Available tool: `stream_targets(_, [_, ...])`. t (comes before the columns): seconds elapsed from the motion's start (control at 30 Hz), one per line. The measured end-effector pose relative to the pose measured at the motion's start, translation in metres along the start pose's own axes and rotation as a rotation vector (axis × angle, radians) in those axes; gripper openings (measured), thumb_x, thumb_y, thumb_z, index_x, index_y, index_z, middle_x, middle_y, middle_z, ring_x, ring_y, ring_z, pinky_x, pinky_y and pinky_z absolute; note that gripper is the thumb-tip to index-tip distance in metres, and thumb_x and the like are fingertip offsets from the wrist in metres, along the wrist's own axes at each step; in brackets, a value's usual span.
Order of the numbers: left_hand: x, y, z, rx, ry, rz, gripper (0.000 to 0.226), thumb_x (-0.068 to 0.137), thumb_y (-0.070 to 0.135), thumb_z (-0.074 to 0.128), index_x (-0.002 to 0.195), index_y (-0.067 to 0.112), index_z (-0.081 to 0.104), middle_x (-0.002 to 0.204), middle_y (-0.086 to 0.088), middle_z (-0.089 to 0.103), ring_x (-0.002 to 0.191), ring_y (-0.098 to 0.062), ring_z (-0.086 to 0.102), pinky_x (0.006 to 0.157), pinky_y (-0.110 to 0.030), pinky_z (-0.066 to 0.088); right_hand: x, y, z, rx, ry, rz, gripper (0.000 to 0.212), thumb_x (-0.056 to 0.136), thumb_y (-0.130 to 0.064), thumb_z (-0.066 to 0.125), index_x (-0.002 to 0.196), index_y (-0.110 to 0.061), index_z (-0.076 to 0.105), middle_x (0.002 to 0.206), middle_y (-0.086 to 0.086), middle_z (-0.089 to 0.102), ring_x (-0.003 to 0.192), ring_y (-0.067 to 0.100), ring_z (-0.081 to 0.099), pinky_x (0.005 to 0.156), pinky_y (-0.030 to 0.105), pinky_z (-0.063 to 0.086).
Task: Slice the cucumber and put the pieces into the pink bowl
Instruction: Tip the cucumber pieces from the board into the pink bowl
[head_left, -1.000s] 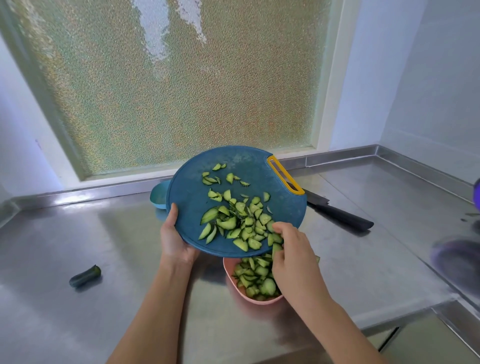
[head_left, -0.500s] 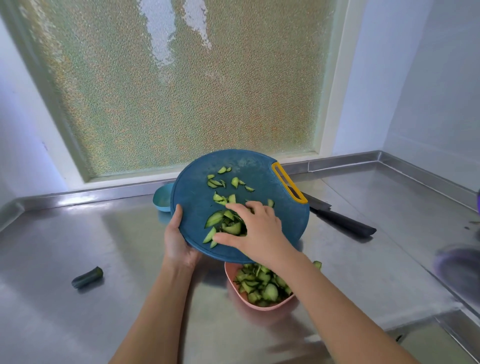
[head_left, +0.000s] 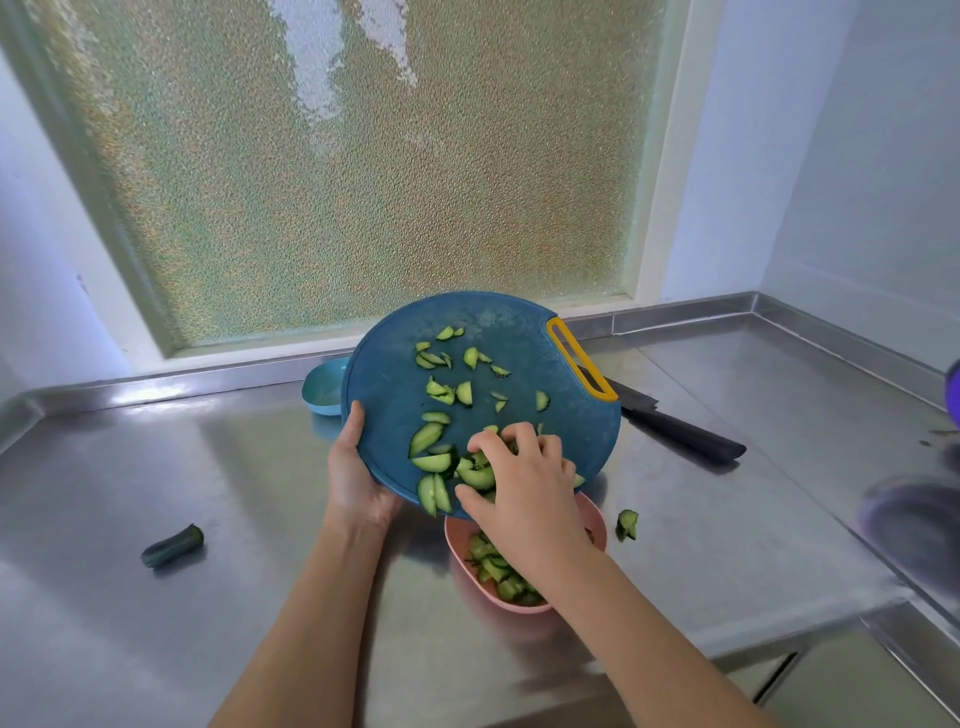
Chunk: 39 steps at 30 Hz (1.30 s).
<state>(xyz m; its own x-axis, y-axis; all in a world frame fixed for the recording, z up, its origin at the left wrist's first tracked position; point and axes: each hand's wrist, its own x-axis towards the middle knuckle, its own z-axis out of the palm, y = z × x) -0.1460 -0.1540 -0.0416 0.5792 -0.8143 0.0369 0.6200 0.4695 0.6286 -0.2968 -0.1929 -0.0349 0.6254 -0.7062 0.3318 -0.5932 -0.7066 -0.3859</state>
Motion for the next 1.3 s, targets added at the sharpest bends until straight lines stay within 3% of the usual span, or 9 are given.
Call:
stream_targets(0.3, [-0.001, -0.001, 0.003, -0.012, 0.002, -0.017, 0.056, 0.099, 0.037, 0.03, 0.079, 0.015, 0.078, 0.097, -0.012, 0.072, 0.085, -0.027, 0.07, 0.066, -0.043, 0.058, -0.002, 0.003, 0.0, -0.007, 0.003, 0.016, 0.042, 0.088, -0.053, 0.053, 0.125, -0.036, 0.044, 0.123, -0.005, 0.038, 0.11, 0.019, 0.034, 0.094, 0.035, 0.031])
stream_targets(0.5, [0.002, -0.001, -0.001, -0.045, 0.02, -0.023, 0.053, 0.098, 0.038, 0.033, 0.083, 0.014, 0.078, 0.103, -0.014, 0.071, 0.09, -0.03, 0.069, 0.067, -0.047, 0.058, 0.002, 0.011, -0.004, -0.03, -0.057, 0.109, 0.063, 0.082, -0.069, 0.049, 0.137, -0.04, 0.037, 0.143, -0.001, 0.029, 0.132, 0.026, 0.025, 0.111, 0.049, 0.023])
stream_targets(0.63, [0.003, -0.003, -0.001, -0.05, 0.019, -0.029, 0.051, 0.098, 0.038, 0.034, 0.087, 0.014, 0.078, 0.109, -0.015, 0.069, 0.094, -0.031, 0.068, 0.072, -0.049, 0.057, -0.003, 0.007, -0.005, -0.063, -0.054, 0.132, 0.059, 0.087, -0.064, 0.047, 0.139, -0.037, 0.035, 0.144, 0.001, 0.029, 0.127, 0.027, 0.03, 0.102, 0.043, 0.029])
stream_targets(0.77, [0.001, -0.005, -0.001, -0.064, 0.042, -0.039, 0.053, 0.098, 0.037, 0.033, 0.084, 0.014, 0.078, 0.104, -0.014, 0.071, 0.09, -0.03, 0.069, 0.066, -0.047, 0.058, -0.009, 0.003, -0.006, -0.041, -0.047, 0.161, 0.052, 0.089, -0.059, 0.05, 0.134, -0.034, 0.038, 0.136, 0.001, 0.033, 0.12, 0.025, 0.034, 0.097, 0.041, 0.034])
stream_targets(0.97, [0.005, -0.005, -0.005, -0.034, 0.044, -0.048, 0.041, 0.097, 0.039, 0.035, 0.117, 0.011, 0.057, 0.114, -0.015, 0.067, 0.101, -0.032, 0.065, 0.078, -0.051, 0.055, -0.021, -0.001, -0.011, 0.008, -0.044, 0.156, 0.042, 0.092, -0.048, 0.051, 0.129, -0.031, 0.039, 0.128, 0.0, 0.035, 0.113, 0.021, 0.037, 0.093, 0.033, 0.039])
stream_targets(1.3, [0.005, -0.005, -0.005, -0.033, 0.071, -0.006, 0.036, 0.098, 0.036, 0.036, 0.115, 0.013, 0.058, 0.115, -0.013, 0.067, 0.102, -0.031, 0.065, 0.082, -0.054, 0.052, -0.054, -0.003, -0.019, 0.033, -0.054, 0.055, 0.049, 0.093, -0.047, 0.048, 0.136, -0.034, 0.029, 0.128, -0.005, 0.035, 0.119, 0.016, 0.034, 0.103, 0.027, 0.027])
